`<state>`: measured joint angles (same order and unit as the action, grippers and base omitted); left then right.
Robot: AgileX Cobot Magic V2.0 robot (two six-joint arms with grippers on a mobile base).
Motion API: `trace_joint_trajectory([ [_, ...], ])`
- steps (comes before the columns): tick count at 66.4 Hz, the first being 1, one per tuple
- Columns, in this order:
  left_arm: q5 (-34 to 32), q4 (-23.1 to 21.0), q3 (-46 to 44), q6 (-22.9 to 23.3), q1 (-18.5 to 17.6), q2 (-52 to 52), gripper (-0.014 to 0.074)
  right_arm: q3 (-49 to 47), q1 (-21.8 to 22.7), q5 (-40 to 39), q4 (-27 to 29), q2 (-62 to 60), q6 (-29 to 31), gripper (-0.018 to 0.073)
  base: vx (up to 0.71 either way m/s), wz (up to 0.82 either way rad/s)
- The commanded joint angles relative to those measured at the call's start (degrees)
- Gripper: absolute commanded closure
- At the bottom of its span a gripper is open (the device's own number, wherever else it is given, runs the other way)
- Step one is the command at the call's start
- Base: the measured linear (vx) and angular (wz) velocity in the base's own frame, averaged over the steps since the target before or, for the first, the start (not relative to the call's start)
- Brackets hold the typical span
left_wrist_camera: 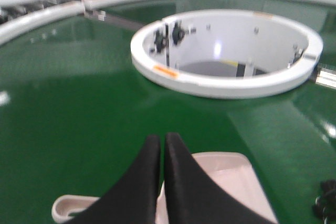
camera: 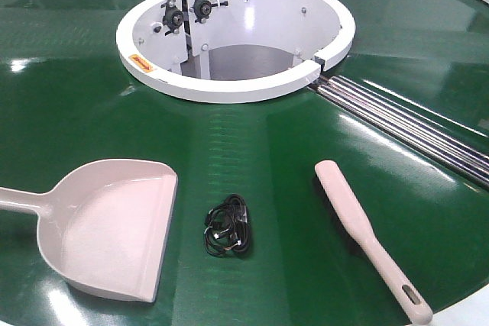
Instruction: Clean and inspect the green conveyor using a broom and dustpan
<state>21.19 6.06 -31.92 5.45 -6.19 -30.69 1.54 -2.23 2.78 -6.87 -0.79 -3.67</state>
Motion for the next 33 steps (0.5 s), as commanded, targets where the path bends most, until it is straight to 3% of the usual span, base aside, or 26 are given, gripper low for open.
trace_joint_trajectory([
  [1,-3.4,-0.5,-2.0,0.4,0.1,-2.8,0.0602,0.7,0.0,-4.3,-0.2,-0.8,0.3,0.0569,0.0,0.0],
  [8,-0.9,-4.3,-2.0,0.4,0.1,-4.5,0.06,0.7,0.0,-4.3,-0.2,-0.8,0.3,0.0569,0.0,0.0],
  [20,2.2,-4.7,-2.0,0.2,0.1,-7.3,0.0563,0.7,0.0,-4.3,-0.2,-0.8,0.3,0.0569,0.0,0.0],
  [33,2.5,-4.2,-2.0,-4.0,0.1,-7.3,0.0392,0.7,0.0,-4.3,-0.2,-0.8,0.3,0.0569,0.0,0.0],
])
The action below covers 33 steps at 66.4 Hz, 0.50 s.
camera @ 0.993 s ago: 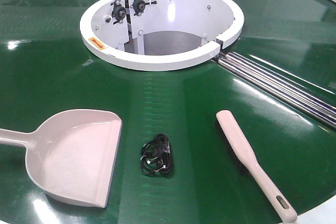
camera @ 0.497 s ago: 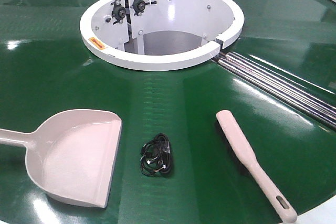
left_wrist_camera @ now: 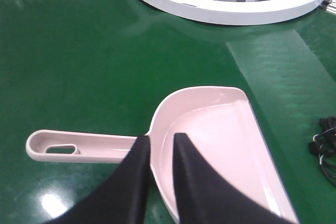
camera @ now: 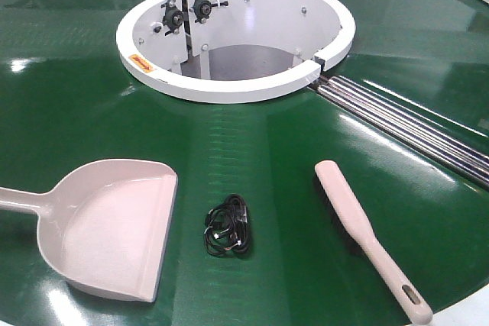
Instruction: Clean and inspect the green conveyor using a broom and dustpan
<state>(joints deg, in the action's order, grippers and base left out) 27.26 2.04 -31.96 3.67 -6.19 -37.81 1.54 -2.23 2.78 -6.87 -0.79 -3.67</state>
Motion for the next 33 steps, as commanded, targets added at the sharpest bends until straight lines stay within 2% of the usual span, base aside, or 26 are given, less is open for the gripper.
trace_joint_trajectory([
  [1,-3.4,-0.2,-2.0,-2.6,0.1,-0.2,0.0377,0.7,0.0,-4.3,-0.2,-0.8,0.3,0.0569,0.0,0.0],
  [13,-2.9,-0.2,-2.0,-3.0,0.1,-0.2,0.0163,0.7,0.0,-4.3,-0.2,-0.8,0.3,0.0569,0.0,0.0],
  [18,-4.1,-0.1,-2.0,-3.0,0.1,-0.2,0.0104,0.7,0.0,-4.3,-0.2,-0.8,0.3,0.0569,0.0,0.0],
  [27,-5.1,-1.6,-2.0,-2.8,0.1,-0.1,0.0079,0.7,0.0,-4.3,-0.2,-0.8,0.3,0.0569,0.0,0.0],
  [33,-7.1,-4.2,-2.0,-2.3,0.1,-0.1,0.0081,0.7,0.0,-4.3,-0.2,-0.8,0.3,0.0569,0.0,0.0],
])
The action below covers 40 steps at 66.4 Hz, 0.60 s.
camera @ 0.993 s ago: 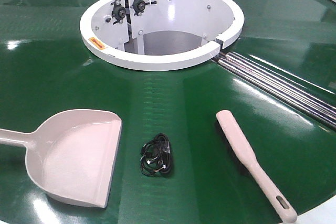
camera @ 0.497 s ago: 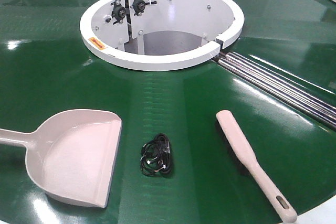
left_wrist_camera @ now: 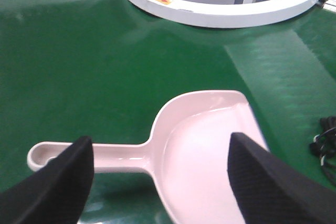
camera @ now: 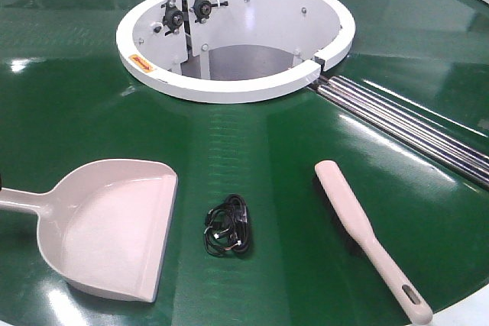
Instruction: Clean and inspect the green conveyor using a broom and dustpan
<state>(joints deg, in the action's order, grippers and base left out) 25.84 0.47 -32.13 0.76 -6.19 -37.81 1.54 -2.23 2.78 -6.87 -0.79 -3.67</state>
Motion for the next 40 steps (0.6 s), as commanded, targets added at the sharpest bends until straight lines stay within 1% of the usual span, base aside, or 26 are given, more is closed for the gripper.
trace_joint_trajectory([
  [1,-5.7,-2.8,-1.9,0.5,0.1,-0.1,0.0082,0.7,0.0,-4.3,-0.2,-0.8,0.3,0.0569,0.0,0.0],
  [5,-4.4,-2.4,-2.8,-0.2,0.1,-0.2,0.0088,0.7,0.0,-4.3,-0.2,-0.8,0.3,0.0569,0.0,0.0],
  [9,-1.0,-1.5,-5.4,-0.8,0.1,-1.8,0.0097,0.7,0.0,-4.3,-0.2,-0.8,0.3,0.0569,0.0,0.0],
  [18,9.1,-1.7,-12.9,-7.4,0.1,-7.2,0.01,0.7,0.0,-4.3,-0.2,-0.8,0.3,0.0569,0.0,0.0],
  [28,24.6,-1.7,-22.7,-20.3,0.1,-16.7,0.01,0.7,0.0,-4.3,-0.2,-0.8,0.3,0.0569,0.0,0.0],
  [29,25.2,-1.8,-23.4,-20.8,0.1,-17.9,0.01,0.7,0.0,-4.3,-0.2,-0.8,0.3,0.0569,0.0,0.0],
  [32,29.2,-2.0,-25.6,-24.9,0.1,-20.5,0.01,0.7,0.0,-4.3,-0.2,-0.8,0.3,0.0569,0.0,0.0],
  [36,32.8,-2.0,-28.3,-29.5,0.1,-23.5,0.01,0.7,0.0,-4.3,-0.2,-0.8,0.3,0.0569,0.0,0.0],
  [40,35.6,-1.6,-30.4,-36.0,0.1,-26.3,0.01,0.7,0.0,-4.3,-0.2,-0.8,0.3,0.0569,0.0,0.0],
])
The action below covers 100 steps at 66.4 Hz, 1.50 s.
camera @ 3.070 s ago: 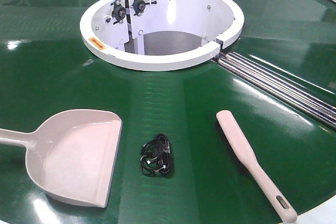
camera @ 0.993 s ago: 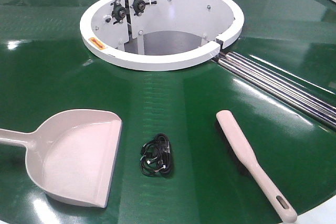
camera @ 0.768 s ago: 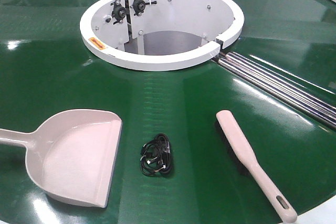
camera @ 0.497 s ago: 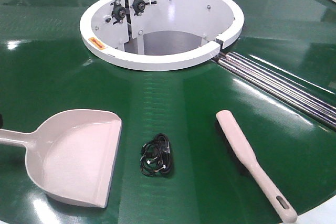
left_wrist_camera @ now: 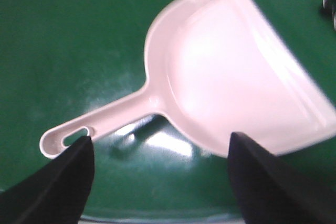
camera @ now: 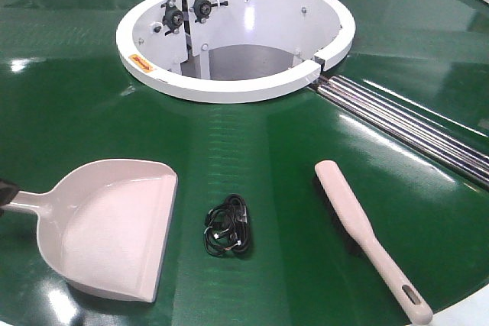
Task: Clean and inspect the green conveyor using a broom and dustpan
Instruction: 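Reach the left gripper to the pink dustpan handle and grasp it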
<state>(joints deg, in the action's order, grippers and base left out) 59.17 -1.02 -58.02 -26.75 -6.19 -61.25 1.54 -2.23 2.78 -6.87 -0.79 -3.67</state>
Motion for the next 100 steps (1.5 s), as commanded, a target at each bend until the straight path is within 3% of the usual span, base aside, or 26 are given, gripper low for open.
trace_joint_trajectory([
  [1,2.6,0.0,-4.9,-9.8,0.1,-3.4,0.01,0.7,0.0,-4.3,-0.2,-0.8,0.3,0.0569,0.0,0.0],
  [10,1.5,-0.2,-7.7,-24.0,0.1,-7.5,0.01,0.7,0.0,-4.3,-0.2,-0.8,0.3,0.0569,0.0,0.0],
  [15,-1.0,-0.6,-8.1,-29.2,0.1,-8.9,0.01,0.7,0.0,-4.3,-0.2,-0.8,0.3,0.0569,0.0,0.0],
  [24,-3.7,-0.2,-8.1,-35.9,0.1,-10.8,0.01,0.7,0.0,-4.3,-0.2,-0.8,0.3,0.0569,0.0,0.0],
  [39,-2.8,1.8,-8.1,-47.5,0.1,-13.8,0.01,0.7,0.0,-4.4,-0.2,-0.8,0.3,0.0569,0.0,0.0],
  [56,-1.7,2.6,-8.1,-49.1,0.1,-18.1,0.01,0.7,0.0,-4.4,-0.2,-0.8,0.3,0.0569,0.0,0.0],
  [81,-1.0,7.9,-8.1,-50.5,0.1,-25.2,0.01,0.7,0.0,-4.4,-0.2,-0.8,0.3,0.0569,0.0,0.0],
  [100,-2.4,8.4,-8.1,-50.6,3.9,-27.8,0.01,0.7,0.0,-4.3,-0.2,-0.8,0.3,0.0569,0.0,0.0],
])
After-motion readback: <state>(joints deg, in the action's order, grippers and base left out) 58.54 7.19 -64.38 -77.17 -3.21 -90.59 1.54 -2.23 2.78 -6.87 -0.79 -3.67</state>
